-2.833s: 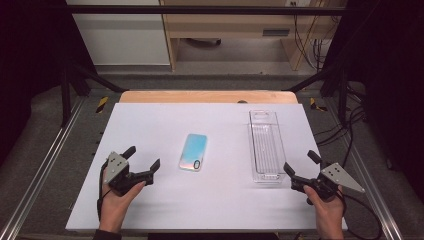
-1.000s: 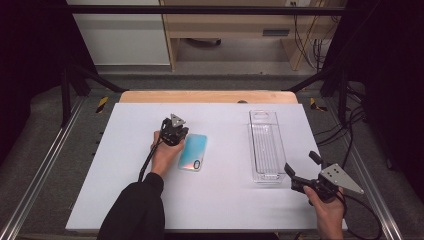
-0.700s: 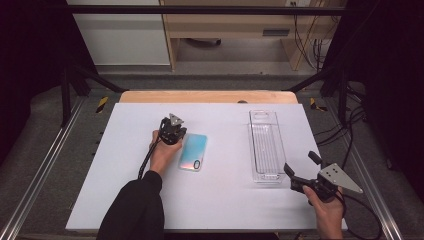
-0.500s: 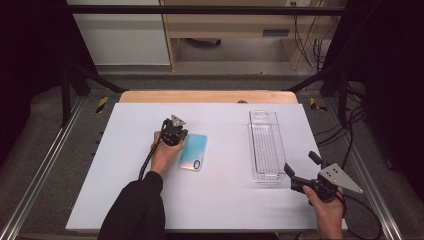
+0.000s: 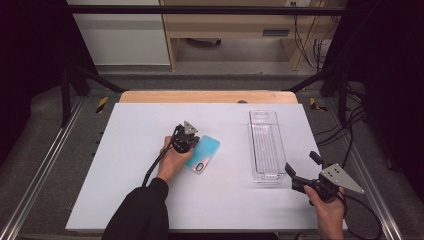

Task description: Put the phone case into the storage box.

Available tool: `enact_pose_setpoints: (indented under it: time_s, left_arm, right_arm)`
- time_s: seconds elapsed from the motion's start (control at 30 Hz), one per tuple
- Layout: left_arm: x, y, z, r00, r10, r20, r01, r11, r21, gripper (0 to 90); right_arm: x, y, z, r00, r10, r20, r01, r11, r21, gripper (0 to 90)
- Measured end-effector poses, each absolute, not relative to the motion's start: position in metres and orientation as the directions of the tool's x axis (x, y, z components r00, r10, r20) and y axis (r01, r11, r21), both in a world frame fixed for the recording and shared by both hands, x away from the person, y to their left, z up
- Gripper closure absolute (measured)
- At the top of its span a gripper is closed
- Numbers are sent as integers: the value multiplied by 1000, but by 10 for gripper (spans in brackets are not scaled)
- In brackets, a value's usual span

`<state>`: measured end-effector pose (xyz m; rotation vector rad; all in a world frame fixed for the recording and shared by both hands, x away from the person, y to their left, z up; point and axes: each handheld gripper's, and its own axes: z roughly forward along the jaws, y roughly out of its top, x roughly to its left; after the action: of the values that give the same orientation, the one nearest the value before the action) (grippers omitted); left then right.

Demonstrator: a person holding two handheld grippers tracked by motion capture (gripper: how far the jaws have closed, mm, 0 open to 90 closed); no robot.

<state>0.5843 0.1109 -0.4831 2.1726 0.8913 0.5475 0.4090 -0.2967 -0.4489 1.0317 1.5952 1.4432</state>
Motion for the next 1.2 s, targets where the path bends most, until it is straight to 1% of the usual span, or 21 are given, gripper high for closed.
enact_pose_setpoints:
  time_s: [0.37, 0.7, 1.07, 1.2]
  left_arm:
    - [562, 92, -484, 733, 677, 70, 408, -519, 751, 900]
    - [545, 78, -483, 788, 612, 65, 369, -555, 745, 900]
    - [523, 72, -484, 818, 573, 49, 352, -566, 746, 900]
    - [516, 71, -485, 820, 571, 36, 355, -557, 751, 900]
  right_arm:
    - [408, -300, -447, -400, 916, 3, 77, 31, 997, 52]
    - [407, -298, -447, -406, 914, 1, 78, 33, 996, 53]
    - [407, -298, -447, -410, 912, 1, 78, 34, 996, 53]
    - [407, -297, -446, -411, 912, 1, 79, 34, 996, 53]
